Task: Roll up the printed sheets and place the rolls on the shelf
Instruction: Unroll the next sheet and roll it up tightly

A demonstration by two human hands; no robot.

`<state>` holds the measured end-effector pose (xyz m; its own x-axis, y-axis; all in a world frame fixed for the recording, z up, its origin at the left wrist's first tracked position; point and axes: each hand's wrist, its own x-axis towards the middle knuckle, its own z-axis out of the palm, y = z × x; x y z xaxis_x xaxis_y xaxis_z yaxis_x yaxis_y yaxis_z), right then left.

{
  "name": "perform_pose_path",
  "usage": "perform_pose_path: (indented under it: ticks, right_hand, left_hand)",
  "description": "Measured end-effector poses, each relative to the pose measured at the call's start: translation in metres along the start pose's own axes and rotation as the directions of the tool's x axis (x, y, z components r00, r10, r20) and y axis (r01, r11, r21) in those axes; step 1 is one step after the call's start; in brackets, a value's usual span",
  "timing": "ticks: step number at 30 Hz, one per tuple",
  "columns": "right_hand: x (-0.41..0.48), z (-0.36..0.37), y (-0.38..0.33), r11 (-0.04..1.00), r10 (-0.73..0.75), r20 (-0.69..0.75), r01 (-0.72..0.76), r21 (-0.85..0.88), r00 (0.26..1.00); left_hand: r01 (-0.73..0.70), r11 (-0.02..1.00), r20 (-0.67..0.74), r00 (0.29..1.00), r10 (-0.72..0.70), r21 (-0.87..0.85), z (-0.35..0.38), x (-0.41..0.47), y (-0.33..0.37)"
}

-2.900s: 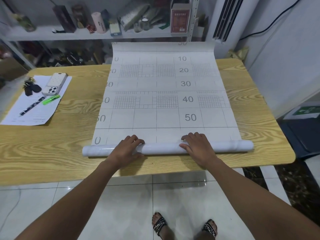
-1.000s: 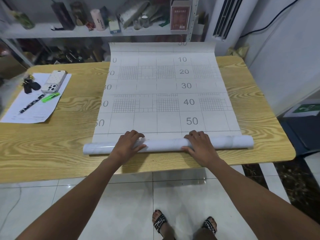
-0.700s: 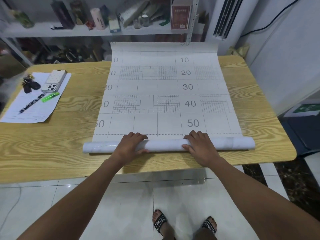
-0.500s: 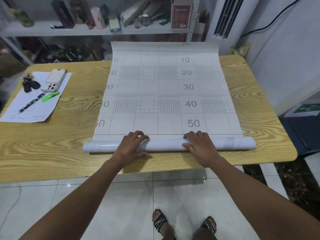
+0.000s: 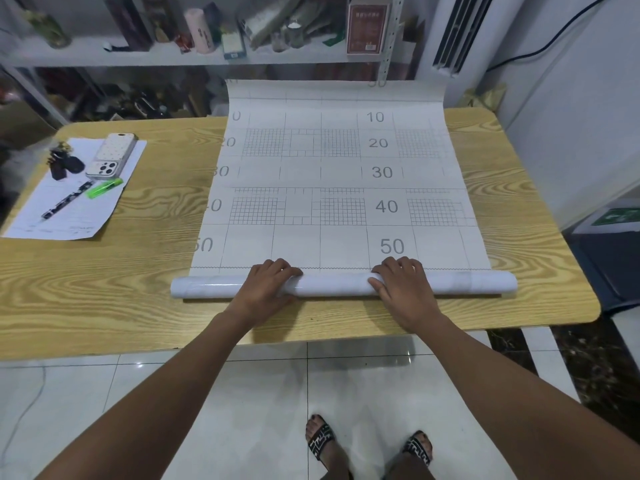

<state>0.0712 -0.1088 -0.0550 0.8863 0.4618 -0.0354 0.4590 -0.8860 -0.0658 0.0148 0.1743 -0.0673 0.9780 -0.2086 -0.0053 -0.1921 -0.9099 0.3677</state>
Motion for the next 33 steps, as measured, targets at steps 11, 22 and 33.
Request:
perform_pose_path:
  ticks: [11,22,33]
  right_hand:
    - [0.0008,0.0025,0.0001,1.0,-0.013,-0.035,0.013,-0.016,0.999]
    - [0.0023,0.0039,0.0036,0.997,-0.075,-0.035,0.076,0.031,0.997]
    - [0.005,0.0041,0.0077,0.993,-0.104,-0.073,0.108,0.04,0.992]
  left_hand:
    - [0.0,0.999,0.033,0.999,0.001,-0.038,-0.0032,-0.0043,0.0015]
    - [0.024,0.999,0.072,0.997,-0.022,-0.024,-0.0048,-0.0027,0.0036]
    - [-0.02,1.0,-0.077,0.997,0.021,0.016,0.0001,-0.003,-0.0002]
